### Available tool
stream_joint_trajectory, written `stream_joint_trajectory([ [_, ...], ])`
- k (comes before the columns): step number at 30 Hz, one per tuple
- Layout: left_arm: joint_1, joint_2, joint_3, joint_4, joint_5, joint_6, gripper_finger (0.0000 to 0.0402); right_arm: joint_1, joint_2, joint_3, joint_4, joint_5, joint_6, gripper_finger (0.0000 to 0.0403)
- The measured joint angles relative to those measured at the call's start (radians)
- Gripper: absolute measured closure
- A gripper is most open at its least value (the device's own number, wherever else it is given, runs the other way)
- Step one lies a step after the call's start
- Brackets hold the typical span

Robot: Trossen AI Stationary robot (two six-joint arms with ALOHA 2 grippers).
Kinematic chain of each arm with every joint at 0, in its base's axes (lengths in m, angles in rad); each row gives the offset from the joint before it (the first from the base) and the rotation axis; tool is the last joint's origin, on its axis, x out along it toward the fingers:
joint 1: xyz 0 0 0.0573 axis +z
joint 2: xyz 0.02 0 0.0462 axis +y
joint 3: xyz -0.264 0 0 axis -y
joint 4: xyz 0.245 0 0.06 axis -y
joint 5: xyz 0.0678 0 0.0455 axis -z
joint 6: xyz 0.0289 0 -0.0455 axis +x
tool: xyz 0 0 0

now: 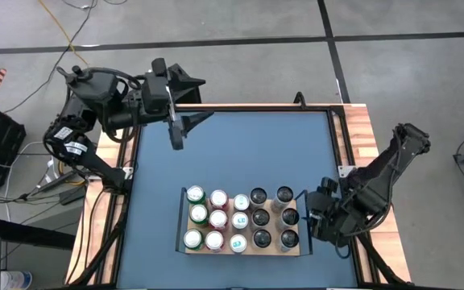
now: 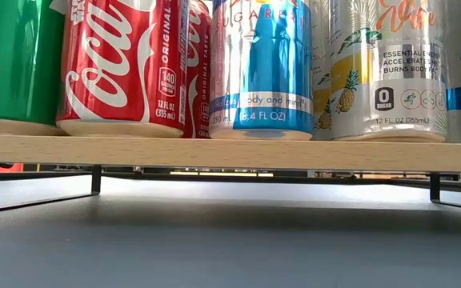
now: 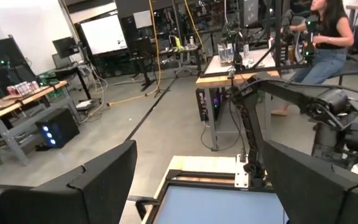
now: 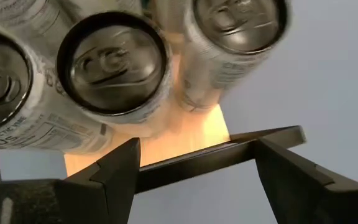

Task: Place canned beverage on shelf
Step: Put the white-blue soda can on the shelf aligned with the other white-blue soda cans

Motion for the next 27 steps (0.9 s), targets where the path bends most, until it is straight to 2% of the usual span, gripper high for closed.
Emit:
stream_joint_trajectory([
  [6, 0.0, 0.001, 0.0, 0.0, -0.001, 0.001, 0.007, -0.011, 0.041, 0.004, 0.018, -0.01, -0.063, 0.0107],
  [17, 0.0, 0.001, 0.0, 0.0, 0.0, 0.0, 0.007, -0.016, 0.048, 0.079, -0.039, -0.033, -0.071, 0.0107],
  [27, 0.0, 0.001, 0.0, 0.0, 0.0, -0.001, 0.007, -0.003, 0.055, 0.084, -0.007, -0.03, -0.076, 0.0107],
])
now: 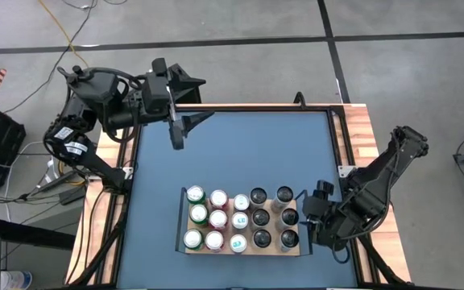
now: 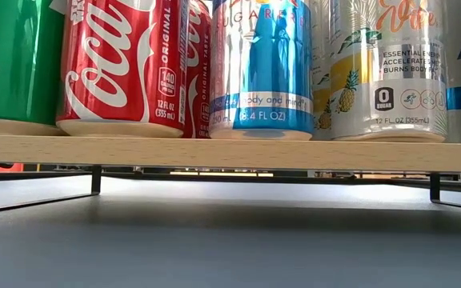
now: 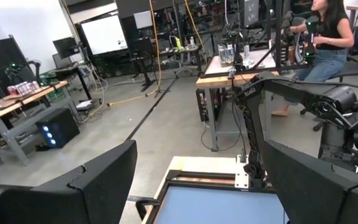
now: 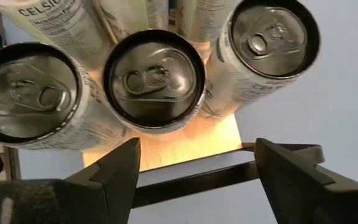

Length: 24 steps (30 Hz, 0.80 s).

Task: Place canned beverage on shelf
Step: Put the white-blue soda can on the shelf aligned with the other white-blue soda cans

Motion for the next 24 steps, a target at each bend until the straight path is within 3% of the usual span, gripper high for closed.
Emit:
stream_joint_trajectory([
  [24, 0.0, 0.0, 0.0, 0.0, 0.002, -0.023, 0.007, -0.021, 0.0, 0.0, 0.029, 0.06, -0.06, 0.0107],
])
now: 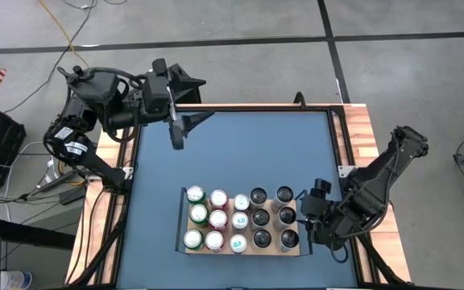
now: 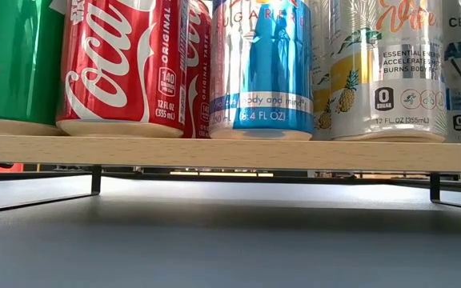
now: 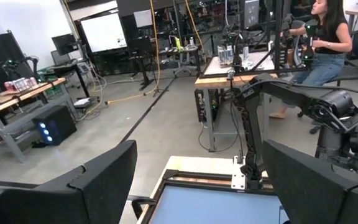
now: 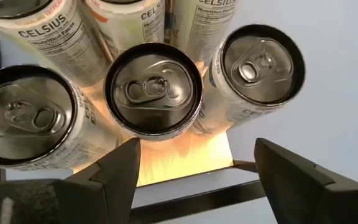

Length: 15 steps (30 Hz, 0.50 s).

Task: Place canned beverage on shelf
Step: Put the white-blue soda can on the shelf aligned with the other white-blue soda cans

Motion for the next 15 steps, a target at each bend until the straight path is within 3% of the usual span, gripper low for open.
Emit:
stream_joint_trajectory([
  [15, 0.0, 0.0, 0.0, 0.0, 0.0, -0.008, 0.007, 0.044, -0.002, 0.036, 0.008, 0.023, 0.082, 0.0107],
])
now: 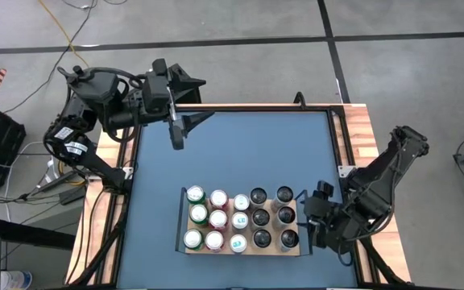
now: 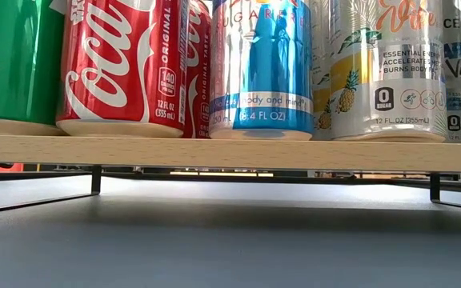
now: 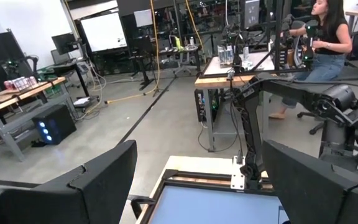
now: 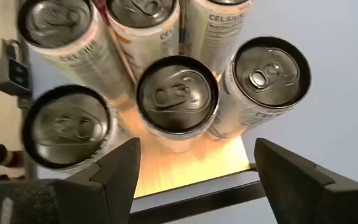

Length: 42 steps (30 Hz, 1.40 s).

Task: Place canned beverage on shelf
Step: Put the white-blue soda can on the shelf aligned with the other white-blue soda cans

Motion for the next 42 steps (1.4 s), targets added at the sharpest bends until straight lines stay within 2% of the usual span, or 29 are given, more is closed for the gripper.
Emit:
stream_joint_trajectory([
  [6, 0.0, 0.0, 0.0, -0.027, 0.002, -0.001, 0.007, 0.064, 0.0, 0.043, 0.012, -0.001, 0.11, 0.0107],
  [10, 0.0, -0.001, 0.0, -0.028, 0.002, -0.004, 0.007, 0.118, 0.003, 0.048, 0.087, -0.001, 0.179, 0.0107],
  [13, 0.0, -0.002, 0.0, -0.029, 0.003, -0.004, 0.007, 0.148, 0.036, 0.057, 0.112, -0.003, 0.25, 0.0107],
  [19, 0.0, -0.003, 0.0, -0.029, 0.004, 0.025, 0.007, 0.214, 0.158, 0.123, 0.077, -0.084, 0.396, 0.0111],
  [22, 0.0, -0.003, 0.0, -0.028, 0.004, 0.02, 0.007, 0.226, 0.238, 0.185, 0.045, -0.092, 0.399, 0.0112],
  [26, 0.0, -0.003, 0.0, -0.029, 0.004, -0.016, 0.007, 0.232, 0.332, 0.302, -0.102, -0.092, 0.402, 0.0112],
  [32, 0.0, -0.003, 0.0, -0.029, 0.004, -0.043, 0.007, 0.245, 0.431, 0.432, -0.292, -0.017, 0.43, 0.0112],
  [42, 0.0, -0.004, -0.015, -0.037, 0.004, -0.092, 0.007, 0.208, 0.494, 0.445, -0.303, 0.083, 0.378, 0.0112],
])
